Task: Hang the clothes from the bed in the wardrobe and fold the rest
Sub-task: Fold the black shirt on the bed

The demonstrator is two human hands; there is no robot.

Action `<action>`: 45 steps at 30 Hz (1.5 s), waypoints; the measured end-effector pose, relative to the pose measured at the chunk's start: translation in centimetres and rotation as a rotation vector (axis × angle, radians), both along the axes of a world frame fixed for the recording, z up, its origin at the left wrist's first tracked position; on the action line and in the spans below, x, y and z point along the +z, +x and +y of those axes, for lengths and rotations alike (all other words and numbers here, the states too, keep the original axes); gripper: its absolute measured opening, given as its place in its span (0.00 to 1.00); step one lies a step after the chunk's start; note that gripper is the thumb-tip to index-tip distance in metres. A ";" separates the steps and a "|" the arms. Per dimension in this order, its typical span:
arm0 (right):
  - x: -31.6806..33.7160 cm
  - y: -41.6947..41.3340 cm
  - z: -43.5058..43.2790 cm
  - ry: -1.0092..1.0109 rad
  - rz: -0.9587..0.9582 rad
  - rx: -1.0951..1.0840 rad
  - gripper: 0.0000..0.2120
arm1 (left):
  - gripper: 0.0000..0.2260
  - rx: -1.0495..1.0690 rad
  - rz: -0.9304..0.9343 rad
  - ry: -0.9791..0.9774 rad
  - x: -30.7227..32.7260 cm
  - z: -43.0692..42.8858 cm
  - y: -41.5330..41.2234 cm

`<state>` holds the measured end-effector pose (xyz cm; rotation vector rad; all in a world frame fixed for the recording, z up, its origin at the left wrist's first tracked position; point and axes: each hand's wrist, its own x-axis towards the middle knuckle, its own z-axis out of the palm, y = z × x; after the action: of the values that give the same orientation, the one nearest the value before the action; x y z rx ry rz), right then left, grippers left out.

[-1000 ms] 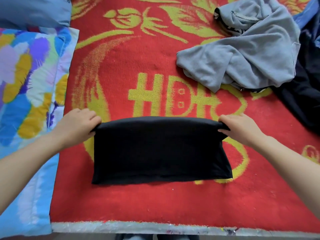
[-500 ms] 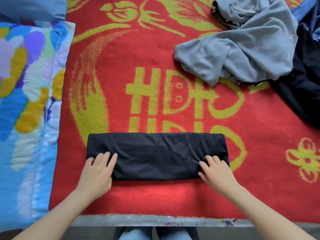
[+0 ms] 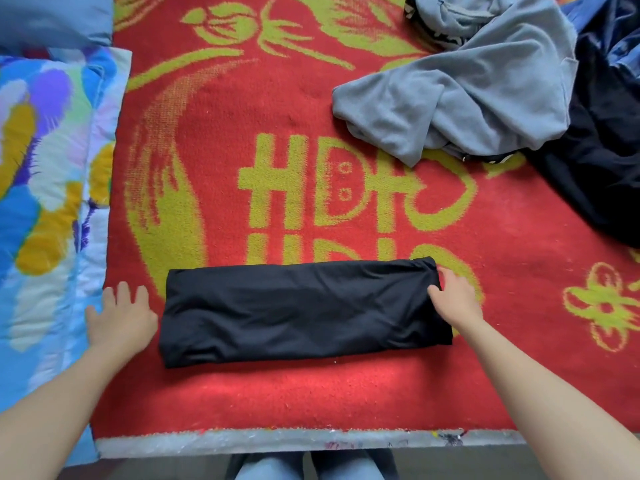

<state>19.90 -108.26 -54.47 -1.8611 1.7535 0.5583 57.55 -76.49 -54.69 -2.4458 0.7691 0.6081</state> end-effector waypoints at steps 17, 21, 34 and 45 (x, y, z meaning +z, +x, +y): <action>2.0 -1.0 3.1 0.228 -0.456 -0.563 0.11 | 0.36 -0.481 0.330 -0.275 0.5 -4.9 -17.9; 4.4 0.8 4.2 0.074 -0.475 -0.452 0.07 | 0.32 -0.476 0.361 -0.184 -0.6 -4.4 -17.4; 8.7 21.2 22.1 0.187 -0.549 0.550 0.24 | 0.33 0.208 0.120 -0.518 2.4 2.5 -12.3; 1.5 12.3 23.1 -0.151 -0.200 0.995 0.37 | 0.48 -0.444 0.048 -0.487 0.7 3.8 -12.6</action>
<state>32.24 -85.15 -53.01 -2.7298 0.6557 0.5499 44.95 -72.73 -54.01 -2.5454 1.5768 0.3336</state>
